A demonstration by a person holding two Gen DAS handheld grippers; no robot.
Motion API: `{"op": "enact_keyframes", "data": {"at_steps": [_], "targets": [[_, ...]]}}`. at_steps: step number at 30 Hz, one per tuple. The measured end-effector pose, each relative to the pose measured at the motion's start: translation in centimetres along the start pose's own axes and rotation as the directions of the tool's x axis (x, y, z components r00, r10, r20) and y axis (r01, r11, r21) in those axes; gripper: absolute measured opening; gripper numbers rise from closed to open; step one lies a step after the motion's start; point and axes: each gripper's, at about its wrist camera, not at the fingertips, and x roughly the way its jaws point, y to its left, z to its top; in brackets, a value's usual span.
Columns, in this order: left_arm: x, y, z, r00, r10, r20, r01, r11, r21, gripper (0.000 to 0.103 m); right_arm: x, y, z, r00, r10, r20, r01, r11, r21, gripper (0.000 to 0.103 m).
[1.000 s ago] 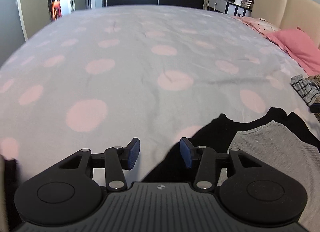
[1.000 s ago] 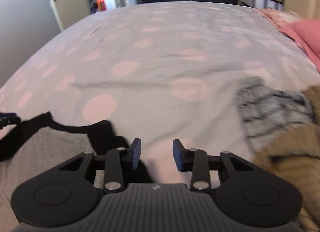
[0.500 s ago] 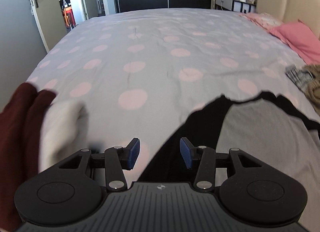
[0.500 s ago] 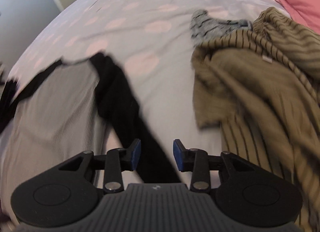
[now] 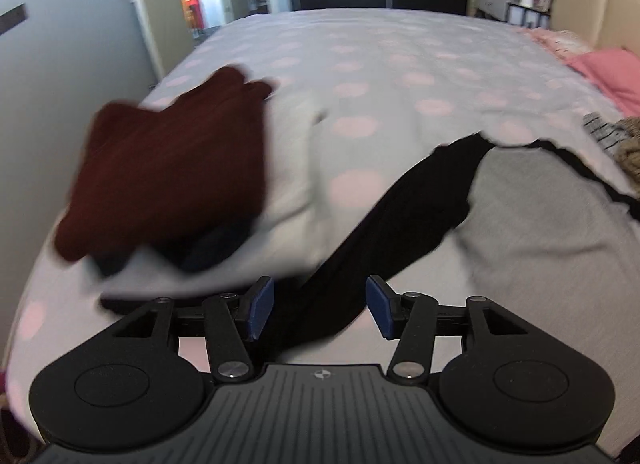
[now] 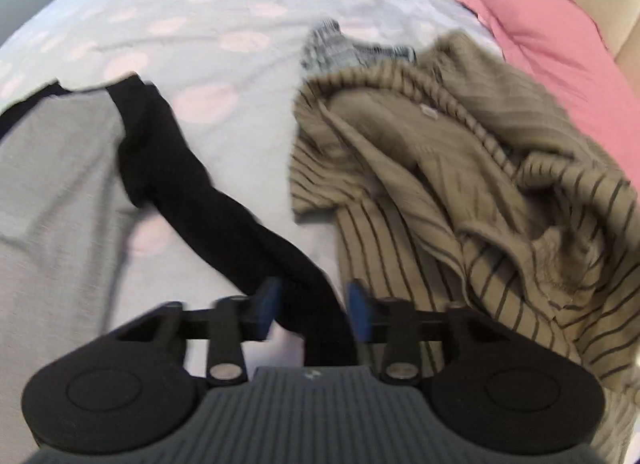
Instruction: Fold clothes
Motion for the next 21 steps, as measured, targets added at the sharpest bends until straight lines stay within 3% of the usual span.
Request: {"op": "enact_keyframes", "data": {"at_steps": [5,10,14,15,16,18,19,21], "targets": [[0.6,3.2,-3.5,0.999,0.032,-0.018,-0.033,0.998,-0.062,0.050,-5.0,5.5,1.4,0.994,0.106,0.013,-0.106,0.994,-0.007,0.049],[2.8,5.0,-5.4,0.998,0.051,-0.025,-0.054,0.994,-0.100,0.050,-8.4,13.6,0.5,0.966,0.256,0.031,-0.252,0.962,-0.102,0.058],[5.1,6.0,-5.7,0.997,0.049,-0.054,-0.053,0.995,-0.089,0.049,-8.3,19.9,-1.2,0.944,0.325,0.060,-0.308,0.931,-0.196,0.055],[5.7,6.1,-5.6,0.996,0.048,-0.068,-0.054,0.995,-0.082,0.044,-7.9,21.3,-1.5,0.939,0.340,0.056,-0.322,0.923,-0.211,0.049],[6.2,6.2,-5.5,0.996,0.041,-0.081,-0.047,0.996,-0.077,0.033,-7.3,22.7,-1.5,0.936,0.351,0.037,-0.335,0.916,-0.223,0.035],[7.0,6.5,-5.3,0.994,0.022,-0.103,-0.030,0.997,-0.071,0.017,-6.6,25.1,-1.2,0.932,0.360,0.025,-0.343,0.905,-0.253,0.023],[7.1,6.7,-5.1,0.995,0.006,-0.104,-0.014,0.997,-0.080,0.007,-6.2,26.1,-0.9,0.931,0.365,0.025,-0.345,0.899,-0.270,0.023],[6.4,7.1,-4.4,0.997,-0.001,-0.080,-0.006,0.996,-0.084,0.000,-5.4,27.7,0.1,0.923,0.383,0.029,-0.359,0.887,-0.290,0.023]]}}
